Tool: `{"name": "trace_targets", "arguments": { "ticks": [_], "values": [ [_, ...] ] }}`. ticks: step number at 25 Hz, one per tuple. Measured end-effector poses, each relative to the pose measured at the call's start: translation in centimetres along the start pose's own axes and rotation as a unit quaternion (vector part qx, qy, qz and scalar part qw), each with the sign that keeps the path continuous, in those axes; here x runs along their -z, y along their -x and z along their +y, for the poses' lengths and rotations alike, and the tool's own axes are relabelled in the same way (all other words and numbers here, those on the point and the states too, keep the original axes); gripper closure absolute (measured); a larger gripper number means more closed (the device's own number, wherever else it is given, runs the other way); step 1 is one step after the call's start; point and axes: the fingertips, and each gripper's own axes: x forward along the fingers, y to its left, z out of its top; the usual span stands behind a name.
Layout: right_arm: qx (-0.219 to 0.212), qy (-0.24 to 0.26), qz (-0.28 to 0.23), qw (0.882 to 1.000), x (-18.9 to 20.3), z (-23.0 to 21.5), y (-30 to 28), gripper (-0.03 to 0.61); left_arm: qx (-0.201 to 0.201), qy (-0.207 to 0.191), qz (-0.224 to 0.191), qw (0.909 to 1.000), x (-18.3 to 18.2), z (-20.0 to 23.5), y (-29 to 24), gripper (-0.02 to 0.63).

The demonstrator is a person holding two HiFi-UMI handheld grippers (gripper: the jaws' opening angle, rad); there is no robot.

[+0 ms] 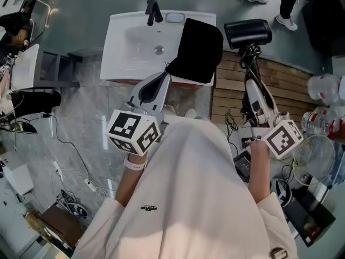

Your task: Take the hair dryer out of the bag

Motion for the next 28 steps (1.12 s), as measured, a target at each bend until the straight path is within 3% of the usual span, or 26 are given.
{"name": "trace_targets", "arguments": {
  "ticks": [9,28],
  "values": [
    [-0.002,-0.029,0.006,1.0,0.9,-0.5,-0.1,0.423,0.001,-0.004,0.011,0.9999,0.5,-0.6,-0.6,0.607],
    [-0.03,-0.01,0.03,0.999,2.1,0.9,-0.2,0.423,0.008,-0.007,0.025,0.9996,2.2,-1.9,0.1,0.607]
  ]
}}
